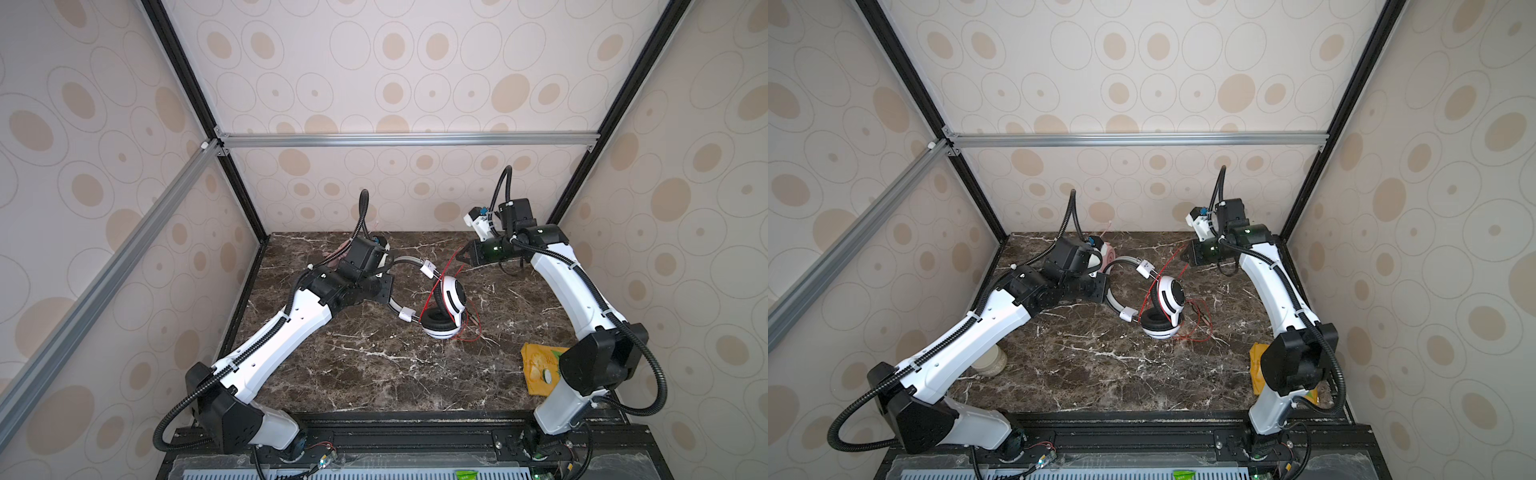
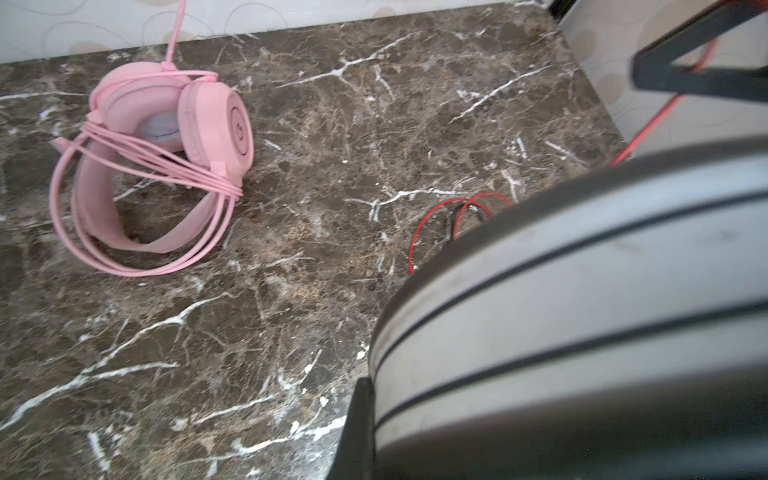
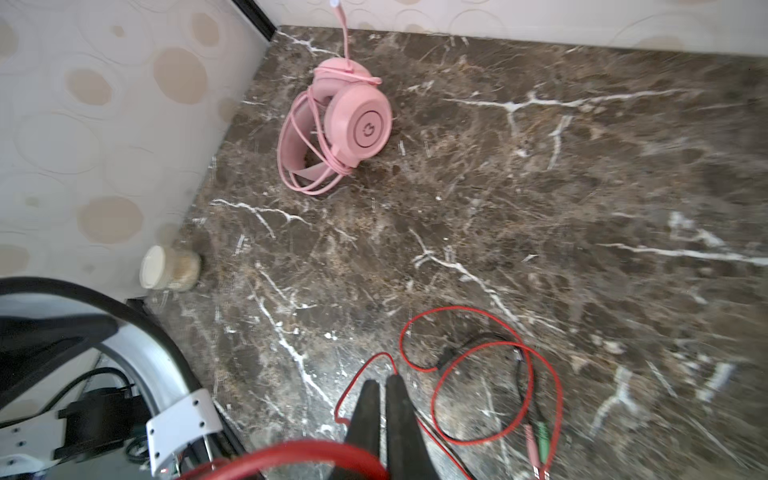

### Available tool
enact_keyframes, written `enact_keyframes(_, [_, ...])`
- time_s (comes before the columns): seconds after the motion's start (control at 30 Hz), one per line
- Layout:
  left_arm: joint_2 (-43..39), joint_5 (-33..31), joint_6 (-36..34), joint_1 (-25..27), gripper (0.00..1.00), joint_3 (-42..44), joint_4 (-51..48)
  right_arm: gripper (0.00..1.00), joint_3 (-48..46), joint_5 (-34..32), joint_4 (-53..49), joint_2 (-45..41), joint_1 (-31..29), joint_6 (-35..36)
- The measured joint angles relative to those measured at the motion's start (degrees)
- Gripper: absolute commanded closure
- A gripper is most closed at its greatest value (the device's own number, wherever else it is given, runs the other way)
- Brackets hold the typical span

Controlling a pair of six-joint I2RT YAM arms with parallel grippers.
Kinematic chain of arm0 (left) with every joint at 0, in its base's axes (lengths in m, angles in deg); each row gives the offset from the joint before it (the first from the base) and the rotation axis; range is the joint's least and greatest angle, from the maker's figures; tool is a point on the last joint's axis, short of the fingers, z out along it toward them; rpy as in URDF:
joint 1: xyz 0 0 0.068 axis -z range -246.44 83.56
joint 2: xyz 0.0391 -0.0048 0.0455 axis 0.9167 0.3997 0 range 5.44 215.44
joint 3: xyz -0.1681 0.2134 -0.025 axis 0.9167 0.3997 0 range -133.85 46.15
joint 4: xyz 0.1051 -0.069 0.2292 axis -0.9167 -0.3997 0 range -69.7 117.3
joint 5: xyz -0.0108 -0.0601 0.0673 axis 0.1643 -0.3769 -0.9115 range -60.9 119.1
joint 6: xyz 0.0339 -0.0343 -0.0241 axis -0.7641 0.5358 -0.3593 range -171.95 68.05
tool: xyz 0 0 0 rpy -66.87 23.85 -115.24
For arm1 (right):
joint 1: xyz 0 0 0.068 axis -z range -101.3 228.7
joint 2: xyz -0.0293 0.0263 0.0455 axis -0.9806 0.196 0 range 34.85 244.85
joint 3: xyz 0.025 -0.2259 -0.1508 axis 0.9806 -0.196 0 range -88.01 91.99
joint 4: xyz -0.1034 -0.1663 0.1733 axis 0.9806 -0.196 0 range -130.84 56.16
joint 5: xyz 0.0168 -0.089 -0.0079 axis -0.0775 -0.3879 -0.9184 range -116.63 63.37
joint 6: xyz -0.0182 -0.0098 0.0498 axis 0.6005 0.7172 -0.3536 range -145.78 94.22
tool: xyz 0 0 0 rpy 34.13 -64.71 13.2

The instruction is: Wrap the headphones

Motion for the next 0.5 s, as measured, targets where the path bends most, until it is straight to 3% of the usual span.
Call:
enact_keyframes(0.17, [0.52, 3.21, 0.96, -0.09, 1.00, -0.35, 3.39, 0.90, -8.90, 8.66, 9.66, 1.62, 0.28, -7.10])
enact_keyframes(0.23, [1.92, 3.37, 1.20, -0.39, 1.00, -1.95, 3.48, 0.80, -13.29, 10.69, 13.90, 1.68, 0.20, -10.82])
enact_keyframes(0.37, [5.99, 2.86, 1.49, -1.11, 1.00, -7.30, 3.32, 0.70, -18.10, 11.87, 18.40, 1.70, 0.31, -14.67])
enact_keyframes(0.5, [10.47, -0.17, 2.05, -1.40, 1.00, -15.58, 1.38, 0.68, -20.70, 11.85, 20.22, 1.64, 0.35, -15.63])
